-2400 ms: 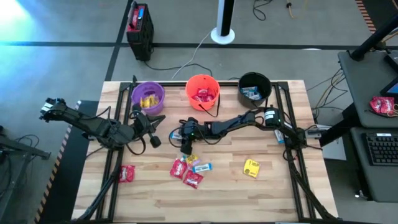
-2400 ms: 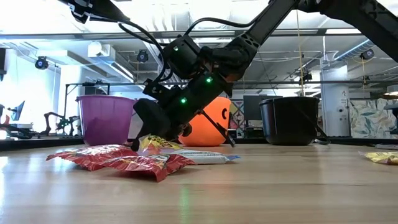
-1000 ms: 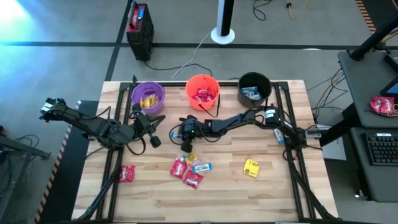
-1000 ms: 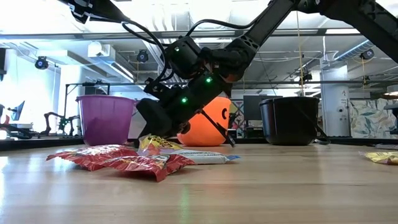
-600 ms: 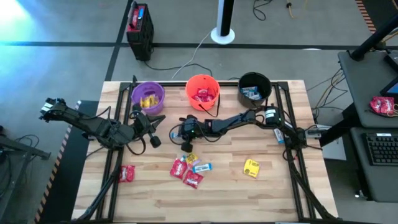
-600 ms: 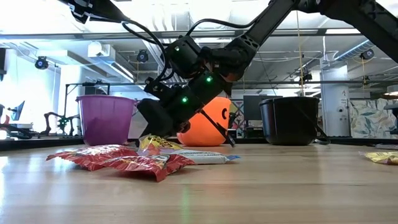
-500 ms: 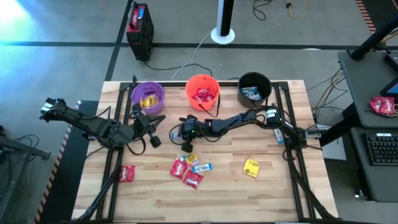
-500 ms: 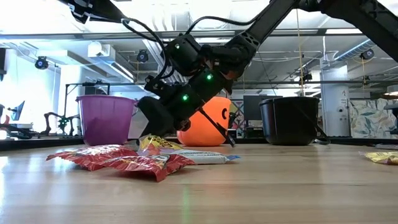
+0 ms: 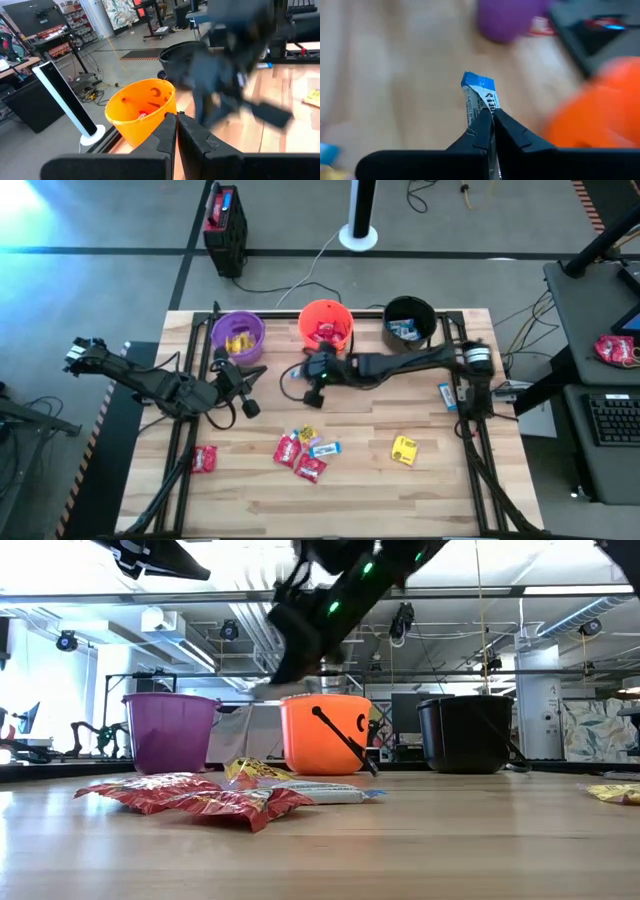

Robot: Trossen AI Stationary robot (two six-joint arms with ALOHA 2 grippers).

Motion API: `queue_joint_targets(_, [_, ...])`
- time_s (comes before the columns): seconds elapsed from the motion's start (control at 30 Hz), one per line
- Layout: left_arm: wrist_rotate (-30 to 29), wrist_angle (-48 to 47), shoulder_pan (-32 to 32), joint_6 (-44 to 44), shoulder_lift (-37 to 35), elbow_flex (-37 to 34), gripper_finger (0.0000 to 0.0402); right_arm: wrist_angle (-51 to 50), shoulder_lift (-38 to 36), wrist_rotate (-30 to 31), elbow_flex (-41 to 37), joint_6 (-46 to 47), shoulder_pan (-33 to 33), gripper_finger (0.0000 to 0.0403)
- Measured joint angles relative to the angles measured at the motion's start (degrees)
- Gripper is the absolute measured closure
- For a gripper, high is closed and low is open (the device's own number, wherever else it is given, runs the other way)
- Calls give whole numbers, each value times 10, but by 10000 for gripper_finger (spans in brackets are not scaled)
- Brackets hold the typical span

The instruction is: Sort candy by brand, put in halloween buckets

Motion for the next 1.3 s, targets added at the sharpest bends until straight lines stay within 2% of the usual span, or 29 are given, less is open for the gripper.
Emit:
queue_joint_targets(0.27, [0, 0, 0, -14, 14, 0, 402, -149, -152, 146, -57, 2, -44, 394])
queue_joint_targets(0.43, [0, 5, 0, -22, 21, 0, 402, -167, -253, 188, -149, 47, -117, 394])
queue_joint_targets(0.57, [0, 11, 0, -23, 29, 0, 402, -168, -326, 259, -229, 151, -193, 394])
queue_joint_targets(0.67, [0, 12, 1, -23, 34, 0, 402, -179, -363, 267, -269, 260, -240, 394])
queue_joint_targets(0.97, [-1, 13, 2, -33, 49, 0, 402, -186, -371, 284, -283, 262, -294, 385])
queue_joint_targets(1.3, [7, 14, 2, -55, 53, 0, 402, -194, -362, 267, -279, 255, -294, 283])
